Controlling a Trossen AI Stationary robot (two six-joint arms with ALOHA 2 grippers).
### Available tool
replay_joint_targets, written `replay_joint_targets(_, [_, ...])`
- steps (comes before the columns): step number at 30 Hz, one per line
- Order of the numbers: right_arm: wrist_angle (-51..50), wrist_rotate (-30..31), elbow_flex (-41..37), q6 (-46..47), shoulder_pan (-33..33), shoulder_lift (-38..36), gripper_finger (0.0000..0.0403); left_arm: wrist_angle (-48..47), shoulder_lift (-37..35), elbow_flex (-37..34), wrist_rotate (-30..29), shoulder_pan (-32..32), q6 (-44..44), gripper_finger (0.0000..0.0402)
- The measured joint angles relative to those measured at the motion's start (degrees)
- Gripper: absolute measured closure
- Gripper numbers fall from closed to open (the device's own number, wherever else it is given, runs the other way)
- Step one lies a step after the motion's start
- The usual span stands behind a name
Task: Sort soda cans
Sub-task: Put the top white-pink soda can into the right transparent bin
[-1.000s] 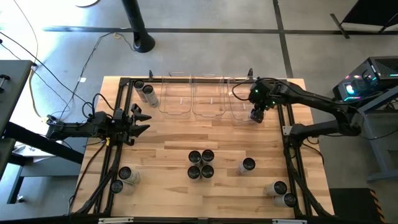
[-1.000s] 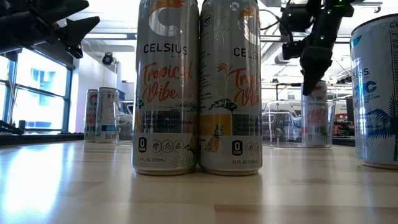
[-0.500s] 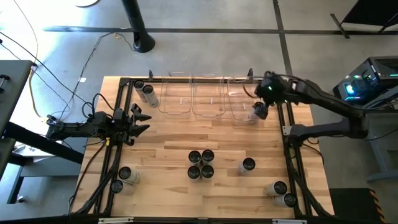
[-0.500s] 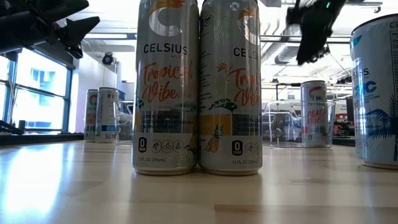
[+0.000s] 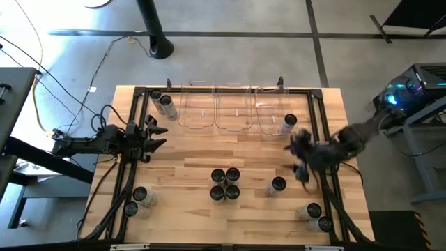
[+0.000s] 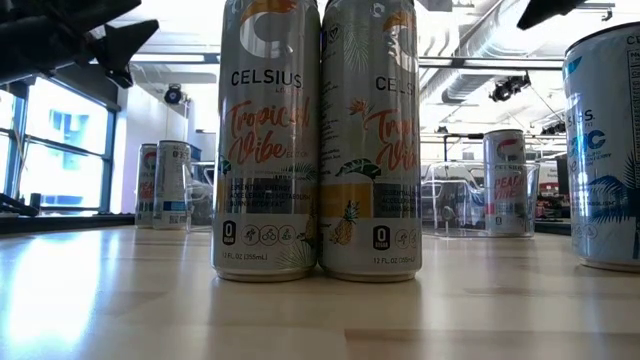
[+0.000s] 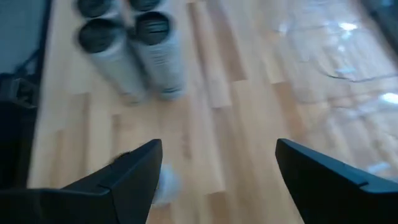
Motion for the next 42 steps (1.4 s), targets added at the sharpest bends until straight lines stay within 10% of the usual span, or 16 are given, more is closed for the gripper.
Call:
replay_joint_targets(17, [14.1, 10.5, 8.8, 9.4, 15.3, 26.6, 0.0093, 8.8, 3.0, 0.0, 3.4, -3.2, 0.1, 0.0223])
replay_joint_targets(28, [37.0, 16.0, 8.9, -6.3, 15.7, 30.9, 0.0093, 13.7, 27.7, 12.4, -7.4, -11.9, 4.6, 0.0241])
replay_joint_targets(33, [40.0, 17.3, 8.9, -7.5, 17.4, 30.9, 0.0093, -1.6, 41.7, 26.6, -13.9, -13.3, 7.9, 0.0241])
replay_joint_targets(42, [38.4, 19.2, 8.9, -6.5, 18.3, 30.9, 0.0093, -58.7, 55.8, 63.8, -31.6, -7.6, -1.2, 0.0236])
